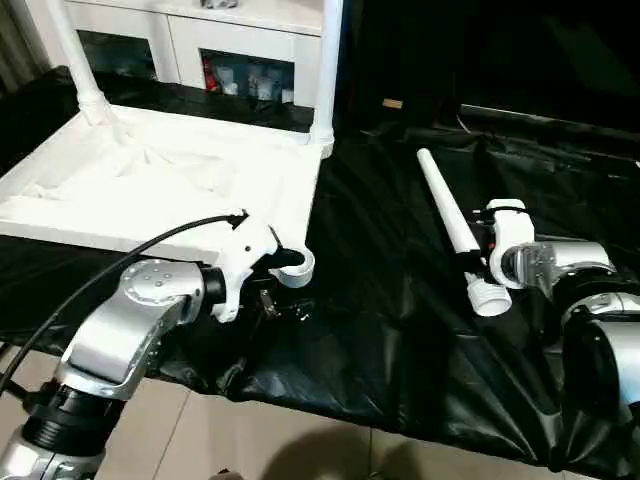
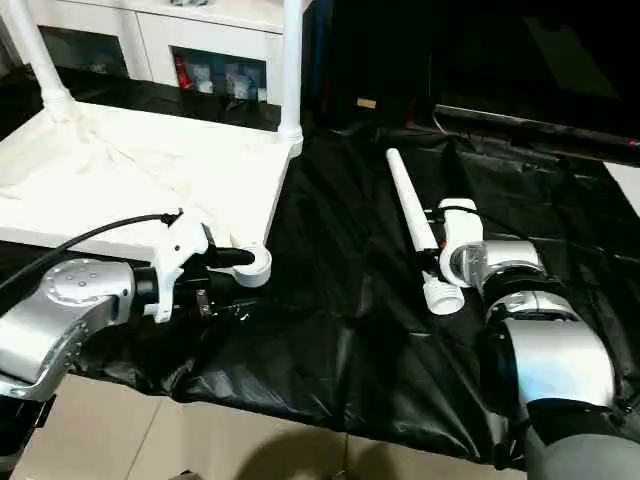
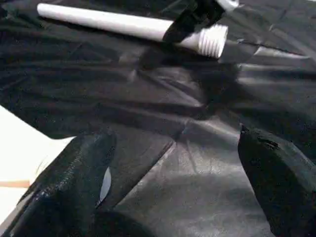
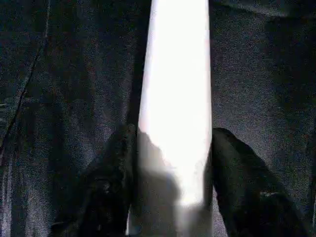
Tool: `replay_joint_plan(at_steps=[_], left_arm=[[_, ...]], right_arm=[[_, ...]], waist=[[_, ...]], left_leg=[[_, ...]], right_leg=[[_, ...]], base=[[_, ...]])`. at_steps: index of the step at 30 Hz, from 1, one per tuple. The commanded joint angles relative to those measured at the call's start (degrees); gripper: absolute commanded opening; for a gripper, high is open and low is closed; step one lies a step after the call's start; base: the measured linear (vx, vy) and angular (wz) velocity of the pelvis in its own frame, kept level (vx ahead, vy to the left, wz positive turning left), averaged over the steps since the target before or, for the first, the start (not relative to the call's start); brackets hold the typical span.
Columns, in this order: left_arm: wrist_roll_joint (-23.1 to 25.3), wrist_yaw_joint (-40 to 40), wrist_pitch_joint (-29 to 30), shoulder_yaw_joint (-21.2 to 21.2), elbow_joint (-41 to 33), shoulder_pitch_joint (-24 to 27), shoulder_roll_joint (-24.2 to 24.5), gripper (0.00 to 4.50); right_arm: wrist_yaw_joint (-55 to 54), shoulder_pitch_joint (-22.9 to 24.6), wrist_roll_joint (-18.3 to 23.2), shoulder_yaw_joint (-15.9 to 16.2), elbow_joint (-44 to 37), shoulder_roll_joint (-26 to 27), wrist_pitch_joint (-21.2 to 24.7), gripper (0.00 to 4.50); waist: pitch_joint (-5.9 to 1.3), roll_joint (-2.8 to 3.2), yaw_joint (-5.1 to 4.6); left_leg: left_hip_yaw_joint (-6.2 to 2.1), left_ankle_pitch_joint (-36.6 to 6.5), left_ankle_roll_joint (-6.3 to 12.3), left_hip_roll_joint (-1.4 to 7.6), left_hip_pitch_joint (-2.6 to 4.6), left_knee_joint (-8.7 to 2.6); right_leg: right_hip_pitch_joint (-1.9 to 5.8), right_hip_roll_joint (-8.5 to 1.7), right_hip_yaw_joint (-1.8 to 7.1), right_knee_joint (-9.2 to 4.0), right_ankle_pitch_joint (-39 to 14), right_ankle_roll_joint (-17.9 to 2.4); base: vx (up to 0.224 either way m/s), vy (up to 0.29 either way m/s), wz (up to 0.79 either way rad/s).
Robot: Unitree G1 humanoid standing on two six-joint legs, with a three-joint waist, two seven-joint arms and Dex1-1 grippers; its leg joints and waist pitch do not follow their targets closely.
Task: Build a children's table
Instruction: Pick table leg
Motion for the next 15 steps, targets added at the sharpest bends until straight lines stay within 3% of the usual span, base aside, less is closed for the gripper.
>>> replay_joint_plan(at_steps=[1,3,4,5,6,8,10,12,15], left_arm=[[0.75,0.91,-1.68,-0.3,2.03,-2.68,-1.18,4.5],[1.25,2.75,-2.92,0.17,4.87,-4.66,-3.2,4.5],[1.27,2.83,-2.94,0.2,4.97,-4.74,-3.28,4.5],[1.43,4.07,-3.71,0.69,6.26,-5.64,-4.42,4.5],[1.62,7.35,-4.47,1.87,9.15,-7.74,-7.15,4.5],[1.66,10.25,-4.9,2.52,11.63,-9.62,-9.96,4.5],[1.25,12.75,-5.08,3.19,13.86,-11.35,-13.15,4.5],[0.27,15.3,-4.0,4.32,15.58,-12.75,-16.14,4.5],[-2.18,18.79,-1.86,6.45,18.37,-14.98,-21.04,4.5]], right_arm=[[0.61,0.85,1.76,-1.94,1.1,-0.99,0.93,1.96],[1.48,1.47,4.09,-4.48,0.73,-1.48,0.62,1.9],[1.51,1.49,4.19,-4.59,0.71,-1.5,0.58,1.88],[1.56,1.57,5.82,-6.52,0.51,-1.52,0.44,1.87],[2.87,1.92,8.69,-9.56,-0.27,-1.27,-0.88,1.87],[4.45,2.33,11.41,-12.06,-1.1,-1.09,-1.21,1.86],[6.52,2.91,14.03,-14.41,-2.19,-0.86,-0.93,1.86],[9.84,3.94,15.63,-15.39,-4.04,-0.38,-1.0,1.86],[17.89,7.52,19.16,-16.24,-11.01,1.51,-0.84,1.86]], waist=[[-3.64,1.03,0.09],[-3.75,1.31,0.26],[-3.68,1.14,0.18],[-3.76,1.74,0.35],[-3.72,1.91,0.24],[-3.82,1.5,0.2],[-4.09,1.5,0.41],[-4.18,0.97,0.65],[-4.28,0.75,0.74]], left_leg=[[-0.03,-4.24,0.11,1.63,-0.37,-4.48],[0.09,-4.72,0.22,1.59,-0.01,-4.4],[0.11,-4.72,0.42,1.54,-0.19,-4.43],[-0.09,-4.56,0.35,1.62,-0.27,-4.39],[-0.06,-4.74,0.55,1.51,-0.44,-4.35],[0.06,-5.15,0.87,1.45,-0.35,-4.21],[-0.09,-3.17,2.39,1.47,-0.62,-4.11],[-0.03,-1.11,4.27,1.36,-1.03,-3.83],[-0.02,0.57,6.7,1.51,-1.17,-3.65]], right_leg=[[3.76,-3.43,2.83,-3.84,-5.45,-15.19],[3.63,-3.28,2.88,-3.8,-4.43,-15.83],[3.74,-3.17,2.87,-3.88,-4.12,-15.9],[3.91,-3.38,2.83,-3.68,-3.74,-16.18],[4.06,-3.33,2.83,-3.81,-3.7,-16.13],[4.13,-3.33,2.84,-4.06,-3.81,-16.29],[4.49,-3.54,2.81,-3.89,-2.09,-16.89],[4.78,-3.6,2.73,-3.77,-0.7,-17.23],[4.72,-3.6,2.63,-3.61,1.14,-17.88]], base=[[0.0,0.0,0.0],[0.0,0.0,0.0],[0.0,0.0,0.0],[0.0,0.0,0.0],[0.0,0.0,0.0],[0.0,0.0,0.0],[0.0,0.0,0.0],[0.0,0.0,0.0],[0.0,0.0,0.0]])
